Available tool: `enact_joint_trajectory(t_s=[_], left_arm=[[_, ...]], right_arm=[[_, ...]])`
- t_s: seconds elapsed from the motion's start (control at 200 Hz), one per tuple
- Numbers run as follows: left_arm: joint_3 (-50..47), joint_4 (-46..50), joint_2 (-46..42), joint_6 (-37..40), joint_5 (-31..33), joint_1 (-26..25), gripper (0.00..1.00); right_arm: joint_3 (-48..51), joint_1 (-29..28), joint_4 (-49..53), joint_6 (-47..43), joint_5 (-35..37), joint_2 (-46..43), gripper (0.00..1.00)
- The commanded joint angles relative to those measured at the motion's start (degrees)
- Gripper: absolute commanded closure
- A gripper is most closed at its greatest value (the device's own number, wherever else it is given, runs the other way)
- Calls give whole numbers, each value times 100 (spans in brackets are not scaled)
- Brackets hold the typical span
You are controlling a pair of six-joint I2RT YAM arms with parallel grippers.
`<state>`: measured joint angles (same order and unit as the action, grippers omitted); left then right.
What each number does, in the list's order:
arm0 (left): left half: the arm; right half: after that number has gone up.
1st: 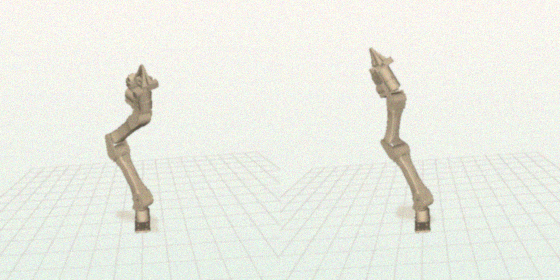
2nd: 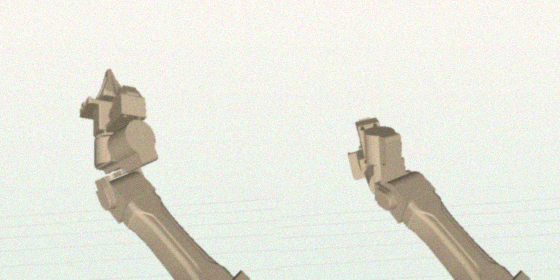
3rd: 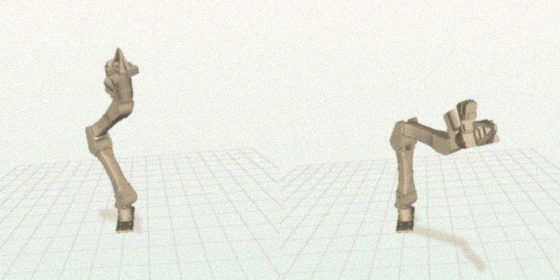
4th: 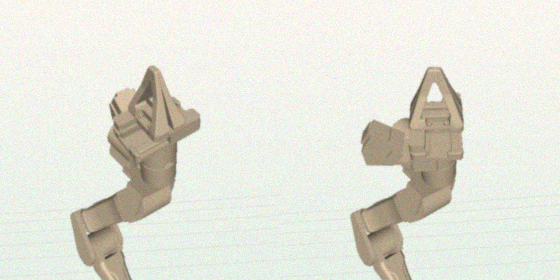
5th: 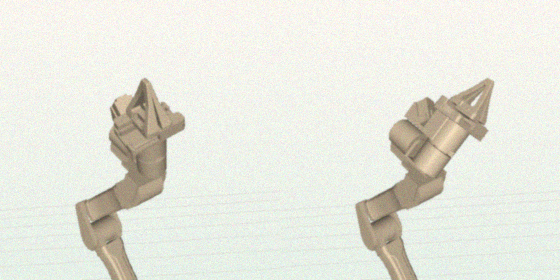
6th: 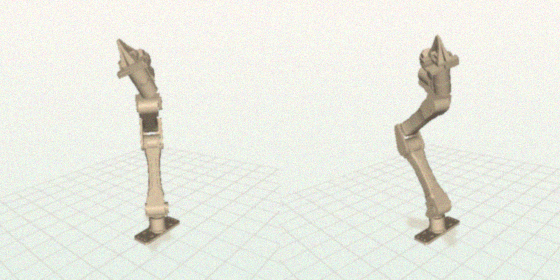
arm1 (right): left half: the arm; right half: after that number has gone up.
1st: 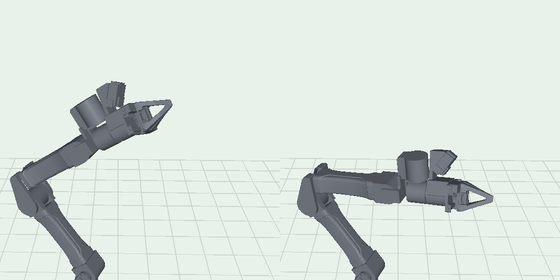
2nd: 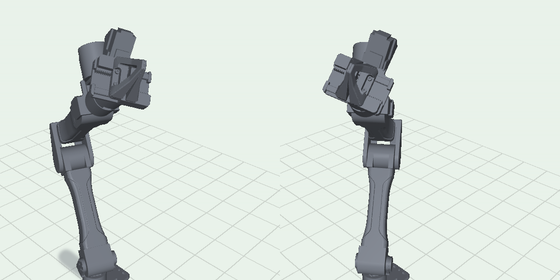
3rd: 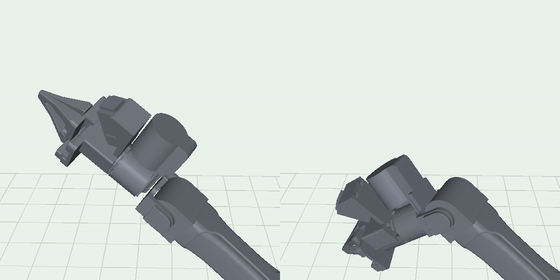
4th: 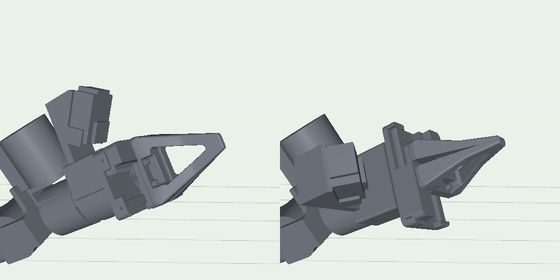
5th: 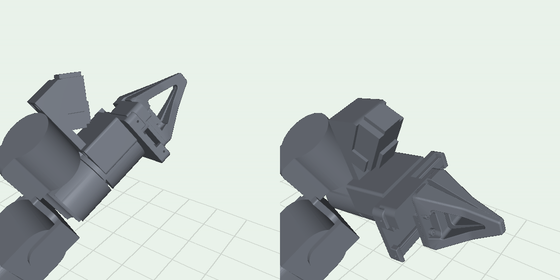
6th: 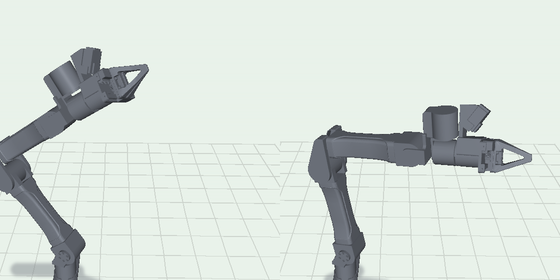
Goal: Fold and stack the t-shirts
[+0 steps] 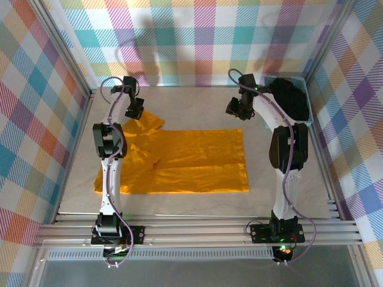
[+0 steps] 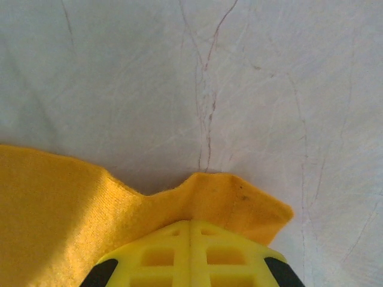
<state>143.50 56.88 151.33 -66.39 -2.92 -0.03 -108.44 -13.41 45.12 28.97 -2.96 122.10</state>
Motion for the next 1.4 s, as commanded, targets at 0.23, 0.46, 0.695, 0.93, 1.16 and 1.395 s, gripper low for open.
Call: enact_joint_trajectory(t_s=[0.23, 0.46, 0.695, 0.93, 1.16, 1.395], left_arm=[[68, -416, -460, 1682, 115, 77, 46], [213, -559, -95, 3005, 512, 65, 46], [413, -728, 217, 3928, 756, -38, 46], [420, -485, 387, 4243, 898, -154, 50], [415, -252, 415, 4495, 1199, -296, 64], [424, -131, 405, 4392, 1322, -313, 75]], right_arm=[[-161, 40, 203, -165, -33, 122, 58], [24, 22, 155, -118, -165, -44, 58], [248, 14, 87, -69, -239, -200, 58], [309, 5, 67, -16, -277, -218, 58], [278, 5, 62, -7, -310, -187, 58], [254, 5, 52, -8, -337, -162, 58]])
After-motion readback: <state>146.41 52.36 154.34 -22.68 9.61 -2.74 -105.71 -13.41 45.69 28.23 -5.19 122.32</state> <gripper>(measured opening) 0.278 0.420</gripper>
